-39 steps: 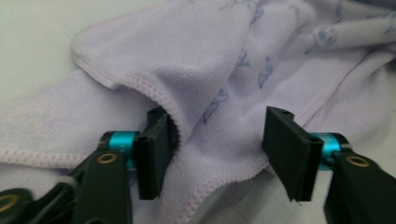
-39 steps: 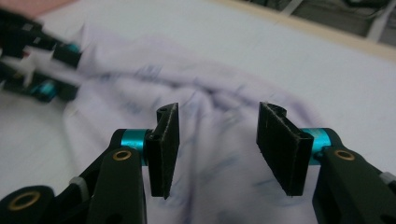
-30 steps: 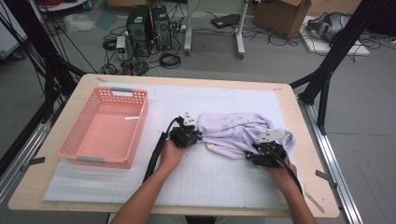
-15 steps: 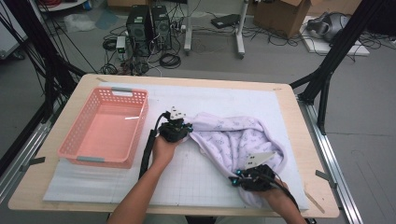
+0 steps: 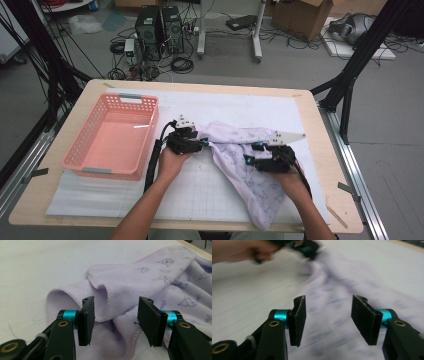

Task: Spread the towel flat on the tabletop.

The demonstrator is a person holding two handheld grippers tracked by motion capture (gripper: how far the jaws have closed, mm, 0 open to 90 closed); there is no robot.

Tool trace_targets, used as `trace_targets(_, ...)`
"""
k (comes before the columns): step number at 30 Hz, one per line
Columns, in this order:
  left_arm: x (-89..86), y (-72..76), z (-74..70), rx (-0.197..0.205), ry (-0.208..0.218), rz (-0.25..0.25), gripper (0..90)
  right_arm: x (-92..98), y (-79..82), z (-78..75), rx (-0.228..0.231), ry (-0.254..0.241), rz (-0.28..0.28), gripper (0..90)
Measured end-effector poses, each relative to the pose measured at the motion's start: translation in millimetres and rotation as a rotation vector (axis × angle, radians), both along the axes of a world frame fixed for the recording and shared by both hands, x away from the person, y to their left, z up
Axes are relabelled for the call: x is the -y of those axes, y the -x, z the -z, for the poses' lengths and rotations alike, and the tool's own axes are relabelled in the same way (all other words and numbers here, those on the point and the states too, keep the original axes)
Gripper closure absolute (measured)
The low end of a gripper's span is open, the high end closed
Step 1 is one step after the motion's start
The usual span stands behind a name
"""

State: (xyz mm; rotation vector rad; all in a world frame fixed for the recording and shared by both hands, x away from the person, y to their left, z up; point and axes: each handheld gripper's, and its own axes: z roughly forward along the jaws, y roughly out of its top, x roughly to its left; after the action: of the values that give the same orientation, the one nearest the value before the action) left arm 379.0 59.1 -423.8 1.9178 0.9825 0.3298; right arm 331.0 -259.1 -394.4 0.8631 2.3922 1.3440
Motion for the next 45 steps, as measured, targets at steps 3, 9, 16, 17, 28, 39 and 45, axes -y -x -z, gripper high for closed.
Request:
trace_targets(3,-1.1,2.0,4.1,0.012,0.010,0.010,48.3,-0.6,-30.9,-2.8,-0.005,-0.008,0.049,43.5)
trace_targets(9,-6.6,4.7,16.0,-0.016,0.027,0.024,51.3,-11.8,-77.9,10.3,-0.053,0.091,0.090,45.0)
trace_targets(16,-13.6,6.9,17.9,-0.027,0.017,0.000,49.9,-36.8,-108.6,45.4,-0.145,0.197,0.067,40.7)
trace_targets(17,-14.6,7.3,17.7,-0.028,0.018,-0.001,49.8,-37.8,-110.5,45.9,-0.146,0.189,0.070,48.3)
trace_targets(28,-7.7,13.8,13.5,-0.015,0.009,0.025,46.4,3.6,-129.3,25.6,-0.048,0.175,0.413,81.6)
trace_targets(39,16.1,22.2,14.1,-0.026,0.047,0.141,44.0,58.6,-115.2,5.8,-0.046,-0.002,0.657,59.8)
trace_targets(45,42.9,35.0,11.5,-0.018,0.061,0.266,41.8,67.1,-77.8,-11.1,-0.025,-0.018,0.528,53.1)
